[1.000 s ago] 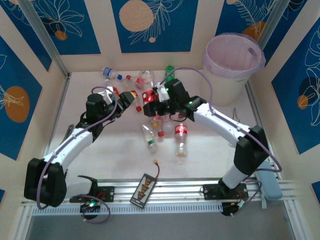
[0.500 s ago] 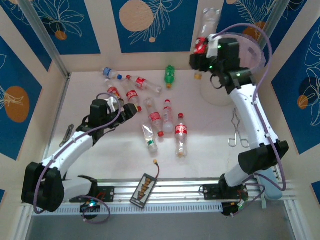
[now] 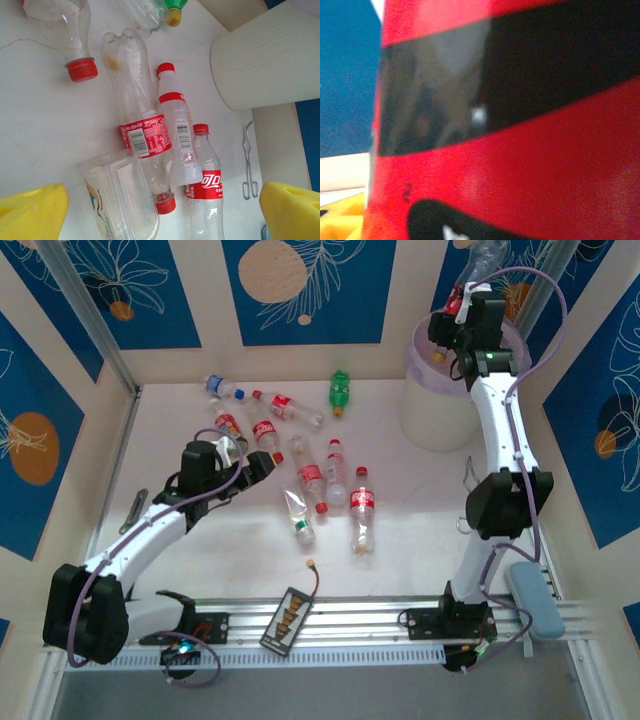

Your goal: Put the plastic bottles in the bin

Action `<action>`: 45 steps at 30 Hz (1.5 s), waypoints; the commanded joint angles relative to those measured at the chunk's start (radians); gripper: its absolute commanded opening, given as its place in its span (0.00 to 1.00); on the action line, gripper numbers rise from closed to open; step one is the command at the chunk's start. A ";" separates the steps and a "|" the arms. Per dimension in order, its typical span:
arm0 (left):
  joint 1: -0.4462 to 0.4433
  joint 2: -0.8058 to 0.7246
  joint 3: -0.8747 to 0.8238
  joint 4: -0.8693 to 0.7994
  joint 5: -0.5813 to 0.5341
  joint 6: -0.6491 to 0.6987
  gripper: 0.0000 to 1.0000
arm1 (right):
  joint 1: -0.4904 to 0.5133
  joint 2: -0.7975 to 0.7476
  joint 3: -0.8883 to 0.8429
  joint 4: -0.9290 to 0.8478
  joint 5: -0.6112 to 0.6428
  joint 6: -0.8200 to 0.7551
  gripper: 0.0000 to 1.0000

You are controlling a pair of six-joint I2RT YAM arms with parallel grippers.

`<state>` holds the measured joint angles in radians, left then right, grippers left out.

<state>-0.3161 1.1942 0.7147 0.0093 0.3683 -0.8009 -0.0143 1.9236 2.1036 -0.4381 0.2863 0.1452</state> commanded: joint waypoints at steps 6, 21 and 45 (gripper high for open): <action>-0.009 0.004 -0.015 -0.007 -0.021 0.028 0.97 | -0.067 0.082 0.069 -0.054 -0.008 -0.013 0.09; -0.011 0.037 -0.031 0.003 -0.035 0.031 0.96 | -0.104 0.210 0.078 -0.114 -0.070 0.005 0.13; -0.011 0.052 -0.031 -0.002 -0.050 0.037 0.96 | -0.115 0.278 0.158 -0.186 -0.085 -0.008 0.83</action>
<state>-0.3187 1.2411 0.6888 0.0063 0.3313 -0.7826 -0.1249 2.1983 2.2108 -0.6037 0.2161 0.1455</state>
